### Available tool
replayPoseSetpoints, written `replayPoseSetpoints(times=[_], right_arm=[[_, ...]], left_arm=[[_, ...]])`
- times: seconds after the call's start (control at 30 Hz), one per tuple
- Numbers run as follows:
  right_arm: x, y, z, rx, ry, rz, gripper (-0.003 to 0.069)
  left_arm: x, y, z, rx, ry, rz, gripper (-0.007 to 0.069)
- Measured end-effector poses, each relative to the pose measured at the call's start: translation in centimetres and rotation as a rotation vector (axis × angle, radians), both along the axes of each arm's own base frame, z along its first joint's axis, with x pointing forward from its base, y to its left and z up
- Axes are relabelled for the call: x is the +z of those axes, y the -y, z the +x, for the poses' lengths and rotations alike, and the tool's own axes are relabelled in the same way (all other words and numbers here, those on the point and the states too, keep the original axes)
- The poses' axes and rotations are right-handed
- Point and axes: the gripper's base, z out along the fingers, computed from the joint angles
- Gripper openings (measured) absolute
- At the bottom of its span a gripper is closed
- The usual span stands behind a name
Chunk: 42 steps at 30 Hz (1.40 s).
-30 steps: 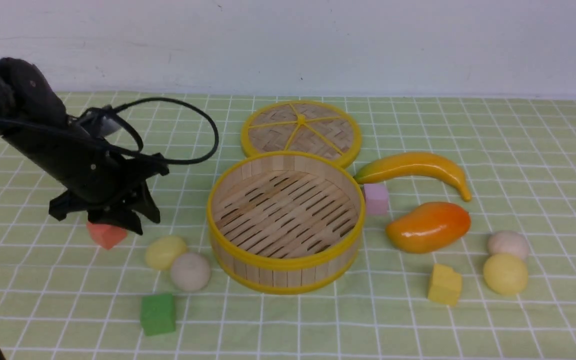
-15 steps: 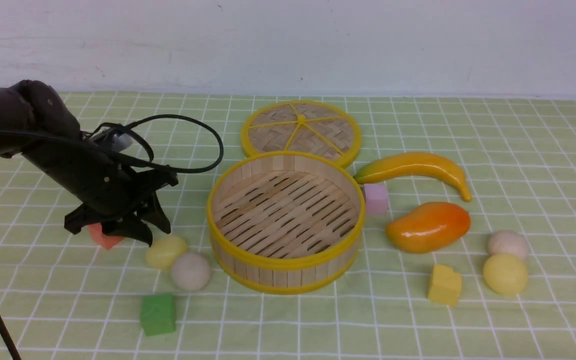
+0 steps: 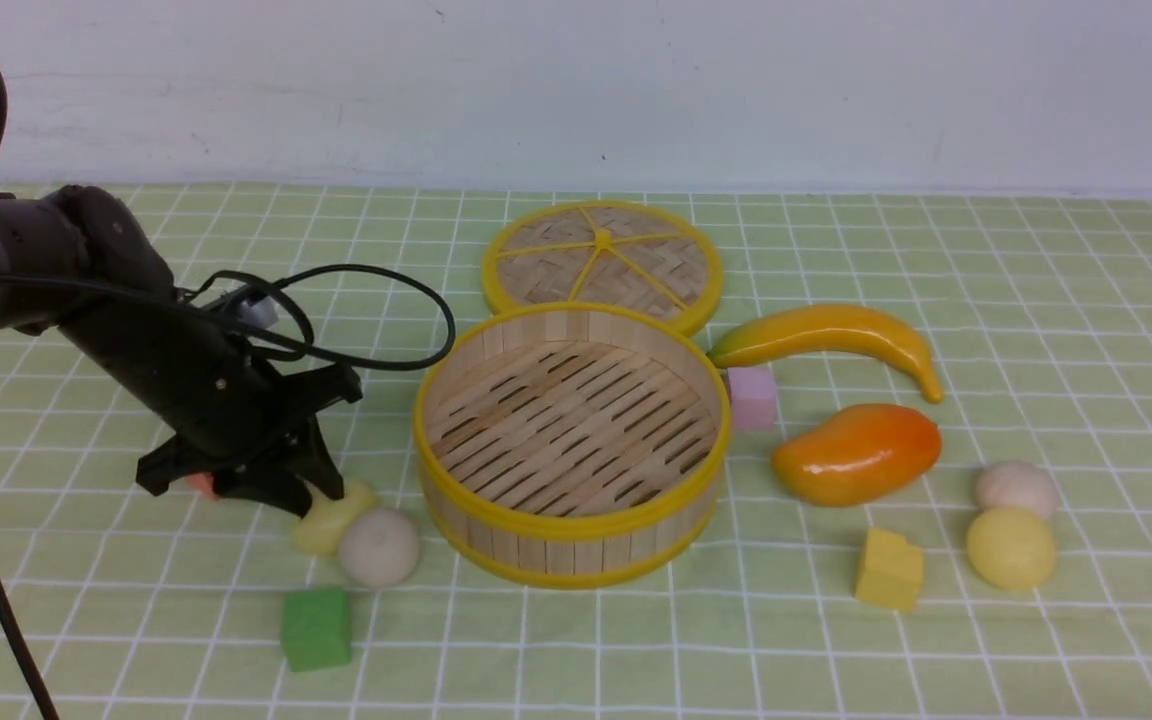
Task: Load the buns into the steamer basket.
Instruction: Use the left arm to grab a steamed stuffed bun, then use the left arm to put the steamed stuffed bun into the steamer
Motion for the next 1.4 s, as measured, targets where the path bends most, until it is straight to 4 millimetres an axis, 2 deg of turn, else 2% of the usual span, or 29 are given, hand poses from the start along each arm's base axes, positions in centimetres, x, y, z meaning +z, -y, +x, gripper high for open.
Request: replayPoseSetpoints(times=[0.07,0.1,0.13,0.2,0.47,0.8,0.97,1.1,1.2,1.23,1.27,1.3,1.4], right_arm=[[0.0,0.0,0.0,0.0,0.0,0.0,0.0239],[0.0,0.0,0.0,0.0,0.0,-0.001,0.0239],[0.0,0.0,0.0,0.0,0.0,-0.001,0.0239],[0.0,0.0,0.0,0.0,0.0,0.0,0.0239],[0.0,0.0,0.0,0.0,0.0,0.0,0.0239],[0.0,0.0,0.0,0.0,0.0,0.0,0.0239],[0.0,0.0,0.0,0.0,0.0,0.0,0.0239],[0.0,0.0,0.0,0.0,0.0,0.0,0.0239],[0.0,0.0,0.0,0.0,0.0,0.0,0.0239],[0.0,0.0,0.0,0.0,0.0,0.0,0.0239],[0.0,0.0,0.0,0.0,0.0,0.0,0.0239],[0.0,0.0,0.0,0.0,0.0,0.0,0.0239],[0.0,0.0,0.0,0.0,0.0,0.0,0.0239]], left_arm=[[0.0,0.0,0.0,-0.001,0.0,0.0,0.0075],[0.0,0.0,0.0,-0.001,0.0,0.0,0.0069],[0.0,0.0,0.0,-0.003,0.001,0.001,0.0017],[0.0,0.0,0.0,-0.009,0.001,0.001,-0.0013],[0.6,0.0,-0.3,-0.025,0.006,0.001,-0.0013],[6.2,0.2,-0.8,-0.07,0.115,-0.009,-0.0013],[8.1,0.5,-1.2,-0.075,0.154,-0.051,-0.0013],[10.6,3.0,-1.4,-0.15,0.237,-0.131,-0.0013],[12.1,5.8,-1.2,-0.219,0.306,-0.133,-0.0013],[12.3,6.1,-1.2,-0.23,0.313,-0.131,-0.0013],[12.8,7.5,-0.8,-0.253,0.346,-0.109,-0.0013],[12.9,7.7,-0.8,-0.254,0.349,-0.111,-0.0013],[12.5,9.6,0.4,-0.268,0.378,-0.033,-0.0011]])
